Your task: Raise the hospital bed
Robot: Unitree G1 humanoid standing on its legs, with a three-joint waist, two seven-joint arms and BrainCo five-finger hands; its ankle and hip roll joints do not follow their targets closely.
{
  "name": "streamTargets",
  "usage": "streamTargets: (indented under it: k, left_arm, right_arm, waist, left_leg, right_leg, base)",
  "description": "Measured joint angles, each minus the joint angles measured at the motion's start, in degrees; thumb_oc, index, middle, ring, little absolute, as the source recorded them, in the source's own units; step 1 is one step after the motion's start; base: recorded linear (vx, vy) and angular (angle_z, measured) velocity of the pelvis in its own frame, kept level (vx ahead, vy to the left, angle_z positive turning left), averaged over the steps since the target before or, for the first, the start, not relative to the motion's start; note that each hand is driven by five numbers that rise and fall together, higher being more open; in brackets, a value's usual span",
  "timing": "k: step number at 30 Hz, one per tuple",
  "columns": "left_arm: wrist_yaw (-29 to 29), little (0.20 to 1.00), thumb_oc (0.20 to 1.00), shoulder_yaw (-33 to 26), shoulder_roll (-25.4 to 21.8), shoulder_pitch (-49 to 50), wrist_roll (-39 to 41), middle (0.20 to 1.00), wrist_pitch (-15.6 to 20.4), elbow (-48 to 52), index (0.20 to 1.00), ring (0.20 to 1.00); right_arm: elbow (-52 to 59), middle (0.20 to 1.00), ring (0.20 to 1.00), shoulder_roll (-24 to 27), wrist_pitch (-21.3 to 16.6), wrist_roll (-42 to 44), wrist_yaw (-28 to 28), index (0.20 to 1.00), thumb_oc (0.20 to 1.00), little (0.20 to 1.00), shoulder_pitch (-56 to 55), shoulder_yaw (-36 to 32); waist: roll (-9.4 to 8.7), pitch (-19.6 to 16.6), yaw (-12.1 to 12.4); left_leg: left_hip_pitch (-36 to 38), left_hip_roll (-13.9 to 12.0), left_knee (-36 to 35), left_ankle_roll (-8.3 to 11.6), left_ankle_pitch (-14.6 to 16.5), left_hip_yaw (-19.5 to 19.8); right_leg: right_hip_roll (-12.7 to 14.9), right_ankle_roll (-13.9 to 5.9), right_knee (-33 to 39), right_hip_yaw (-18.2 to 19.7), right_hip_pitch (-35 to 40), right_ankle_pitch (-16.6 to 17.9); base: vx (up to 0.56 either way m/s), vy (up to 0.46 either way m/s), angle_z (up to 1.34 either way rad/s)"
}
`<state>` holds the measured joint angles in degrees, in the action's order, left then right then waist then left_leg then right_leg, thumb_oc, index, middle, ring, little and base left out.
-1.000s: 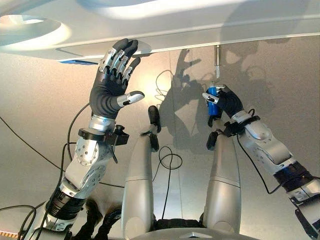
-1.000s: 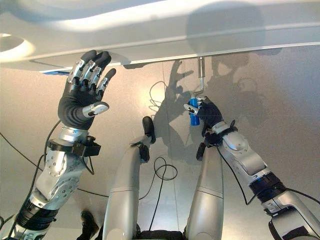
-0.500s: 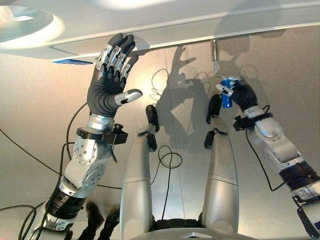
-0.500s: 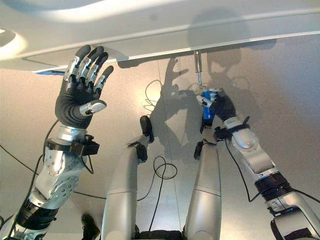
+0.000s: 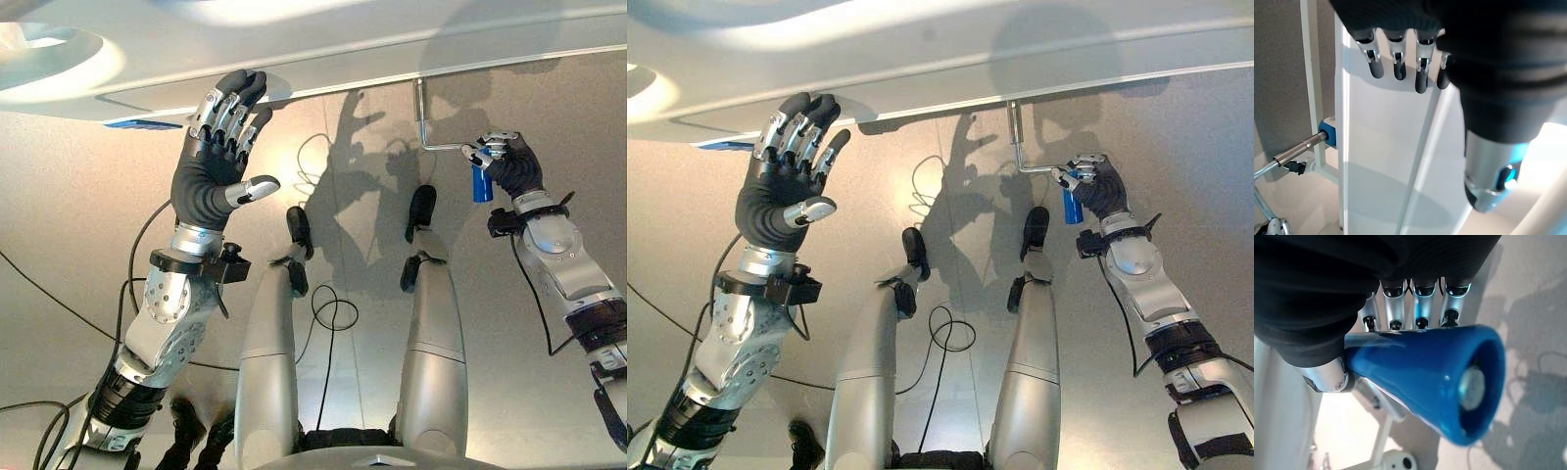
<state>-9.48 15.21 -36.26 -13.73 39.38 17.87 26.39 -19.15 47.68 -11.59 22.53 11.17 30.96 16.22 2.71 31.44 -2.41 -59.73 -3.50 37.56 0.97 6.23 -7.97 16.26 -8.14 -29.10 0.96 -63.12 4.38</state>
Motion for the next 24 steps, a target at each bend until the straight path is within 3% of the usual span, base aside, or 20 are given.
streamTargets:
  k: [4,7,11,14,16,20,24]
  left_arm:
    - [0.5,1.000,1.000,0.3,-1.2,0.0,0.2,1.000,0.2,0.0,1.000,1.000]
    - [0.7,1.000,1.000,1.9,-2.3,0.0,0.2,1.000,0.5,0.0,1.000,1.000]
    - [0.7,1.000,1.000,2.0,-2.8,0.0,0.2,1.000,0.5,-0.1,1.000,1.000]
    - [0.7,1.000,1.000,2.1,-2.8,-0.6,0.2,1.000,0.5,-0.1,1.000,1.000]
    - [0.7,1.000,1.000,4.2,-3.0,-2.4,0.2,1.000,0.5,-0.5,1.000,1.000]
    - [0.8,1.000,1.000,4.8,-2.9,-2.9,0.1,1.000,0.5,-0.6,1.000,1.000]
    - [0.8,1.000,1.000,5.6,-2.5,-4.0,0.1,1.000,0.5,-0.6,1.000,1.000]
  right_arm:
    - [-3.2,0.200,0.200,0.2,0.4,-1.0,2.1,0.200,0.200,0.200,3.4,0.0]
    - [-13.8,0.200,0.200,4.8,0.7,-0.9,7.7,0.200,0.200,0.200,13.7,-3.1]
    - [-19.9,0.200,0.200,9.7,1.9,-0.6,9.1,0.200,0.200,0.200,17.1,-4.7]
    - [-19.7,0.200,0.200,9.6,1.8,-0.6,9.2,0.200,0.200,0.200,17.5,-4.6]
    - [-27.7,0.200,0.200,8.7,2.4,-1.1,9.3,0.200,0.200,0.200,22.0,-2.7]
    - [-29.5,0.200,0.200,7.5,2.9,-1.2,9.2,0.200,0.200,0.200,24.1,-1.9]
    - [-34.4,0.200,0.200,5.2,3.2,-1.2,9.0,0.200,0.200,0.200,24.3,-1.8]
  waist:
    - [0.00,0.0,0.1]
    - [0.00,0.0,0.1]
    - [-0.02,0.0,0.2]
    - [-0.01,0.0,0.3]
    - [0.01,0.0,0.5]
    - [0.09,-0.1,0.5]
    - [0.18,-0.1,1.9]
  left_leg:
    - [0.0,0.1,0.0,0.07,0.1,-0.2]
    - [0.0,0.0,0.0,-0.27,0.2,-0.9]
    - [0.0,-0.4,0.0,0.22,0.2,-1.0]
    - [0.0,-0.4,0.2,0.50,0.5,-1.2]
    - [0.1,-0.5,0.5,0.56,0.5,-1.0]
    - [0.1,-0.5,0.7,0.47,0.6,-1.0]
    - [0.1,-0.5,0.7,0.22,0.6,-1.1]
  right_leg:
    - [0.0,-0.02,0.3,0.1,-0.1,0.0]
    - [0.1,-0.23,0.8,0.5,-0.2,0.2]
    - [-0.1,0.03,0.2,0.4,-0.6,0.7]
    - [-0.1,0.05,-0.8,0.3,-1.2,0.6]
    - [0.0,0.25,-1.5,0.3,-1.4,0.4]
    - [0.0,0.72,-2.1,0.5,-1.5,0.0]
    - [0.1,0.68,-1.8,0.5,-1.7,0.0]
  base:
    - [0.00,0.001,-0.01]
    - [0.00,-0.003,-0.06]
    - [0.00,-0.002,-0.03]
    - [0.00,-0.003,-0.04]
    - [0.00,0.000,0.00]
    - [0.00,0.000,0.00]
    - [0.00,0.000,0.00]
